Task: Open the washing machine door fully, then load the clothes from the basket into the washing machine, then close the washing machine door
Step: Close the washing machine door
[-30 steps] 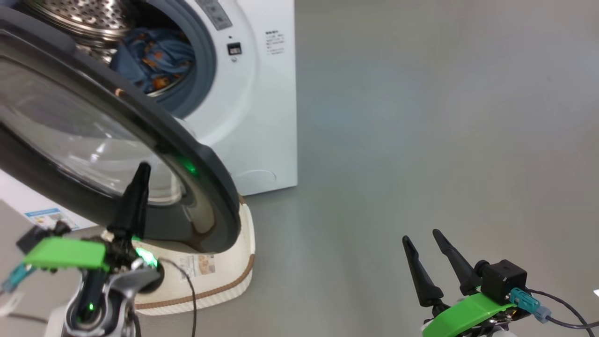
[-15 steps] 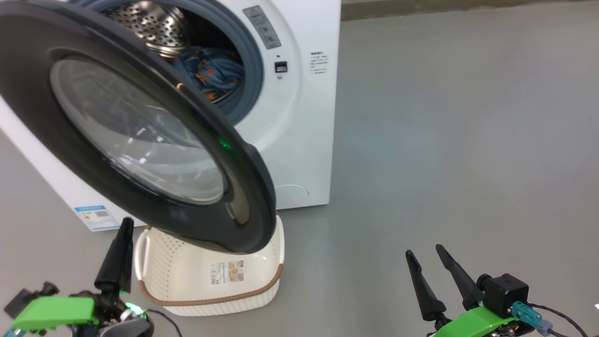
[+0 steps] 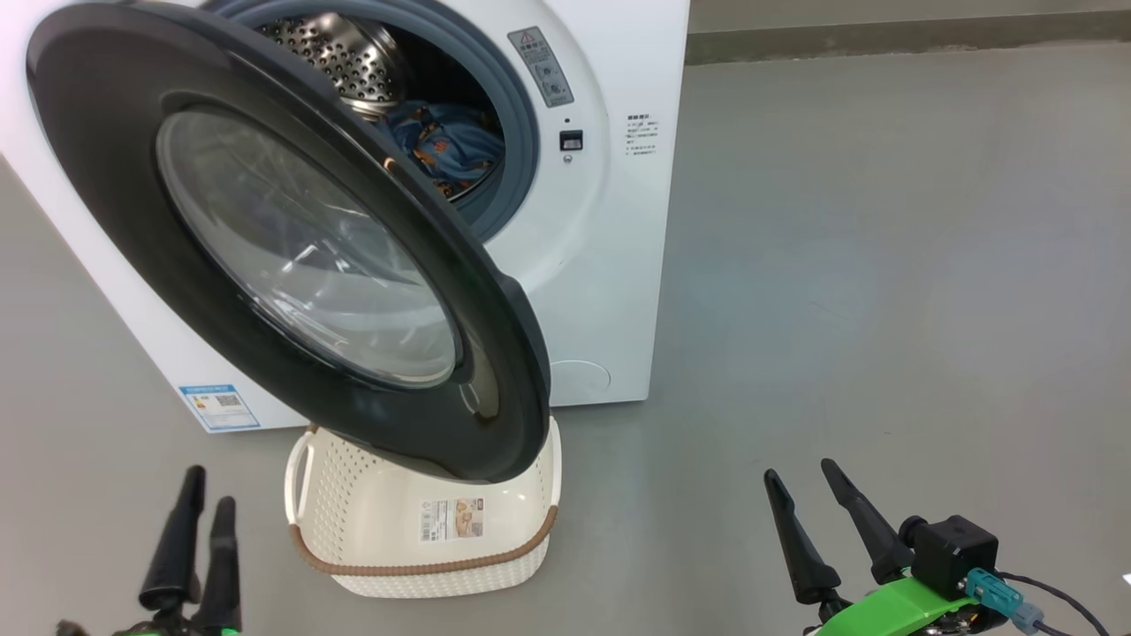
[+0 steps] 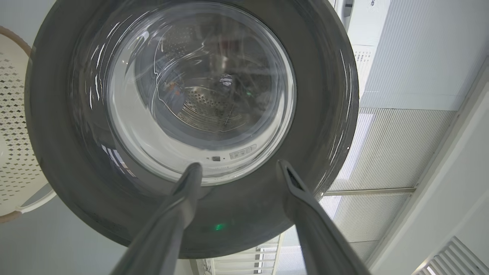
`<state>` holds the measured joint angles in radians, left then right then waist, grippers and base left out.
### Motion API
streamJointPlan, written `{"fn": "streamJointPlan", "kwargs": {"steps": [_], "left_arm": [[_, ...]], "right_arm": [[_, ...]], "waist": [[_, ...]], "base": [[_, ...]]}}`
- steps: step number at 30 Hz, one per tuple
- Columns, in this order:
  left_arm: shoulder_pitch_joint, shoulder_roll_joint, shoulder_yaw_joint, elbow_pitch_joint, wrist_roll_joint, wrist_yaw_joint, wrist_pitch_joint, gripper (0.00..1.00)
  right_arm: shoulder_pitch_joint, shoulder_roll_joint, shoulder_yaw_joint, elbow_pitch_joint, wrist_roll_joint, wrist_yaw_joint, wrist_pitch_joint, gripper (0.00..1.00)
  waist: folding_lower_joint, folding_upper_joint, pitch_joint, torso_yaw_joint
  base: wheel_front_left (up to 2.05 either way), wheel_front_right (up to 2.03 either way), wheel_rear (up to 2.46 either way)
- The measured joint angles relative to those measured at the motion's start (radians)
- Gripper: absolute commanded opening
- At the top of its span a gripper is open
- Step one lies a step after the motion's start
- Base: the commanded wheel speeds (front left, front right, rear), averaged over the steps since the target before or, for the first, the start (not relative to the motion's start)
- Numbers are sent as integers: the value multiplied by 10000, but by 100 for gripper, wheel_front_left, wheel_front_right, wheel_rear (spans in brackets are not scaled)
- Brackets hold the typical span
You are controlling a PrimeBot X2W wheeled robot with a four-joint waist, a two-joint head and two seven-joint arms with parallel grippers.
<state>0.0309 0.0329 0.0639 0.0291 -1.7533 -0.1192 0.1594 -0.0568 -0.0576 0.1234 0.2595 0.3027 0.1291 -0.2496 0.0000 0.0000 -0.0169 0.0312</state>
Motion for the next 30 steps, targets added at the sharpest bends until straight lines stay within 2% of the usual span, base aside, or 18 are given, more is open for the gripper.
{"fn": "streamJointPlan", "kwargs": {"steps": [8,14,21,26,30], "left_arm": [[445,12,92,-403,194,0,-656,100],[521,17,230,-809,1250,0,-1273,100],[582,433,-238,-1174,3638,0,-2688,100],[688,1039,-993,-997,5254,-10,-3789,100],[690,1628,-1258,-345,7777,-12,-4090,100]], "right_arm": [[50,12,-4,-63,13,0,0,100],[161,23,-23,-119,13,0,0,100],[161,31,-33,-165,13,0,0,100],[161,35,-36,-169,13,0,0,100],[161,38,-44,-182,13,0,0,100]], "waist": [[0,0,-29,13],[0,0,-31,-6],[0,0,-17,-41],[0,1,-15,-56],[0,0,-13,-52]], "base": [[0,0,0],[0,0,0],[0,0,0],[0,0,0],[0,0,0]]}}
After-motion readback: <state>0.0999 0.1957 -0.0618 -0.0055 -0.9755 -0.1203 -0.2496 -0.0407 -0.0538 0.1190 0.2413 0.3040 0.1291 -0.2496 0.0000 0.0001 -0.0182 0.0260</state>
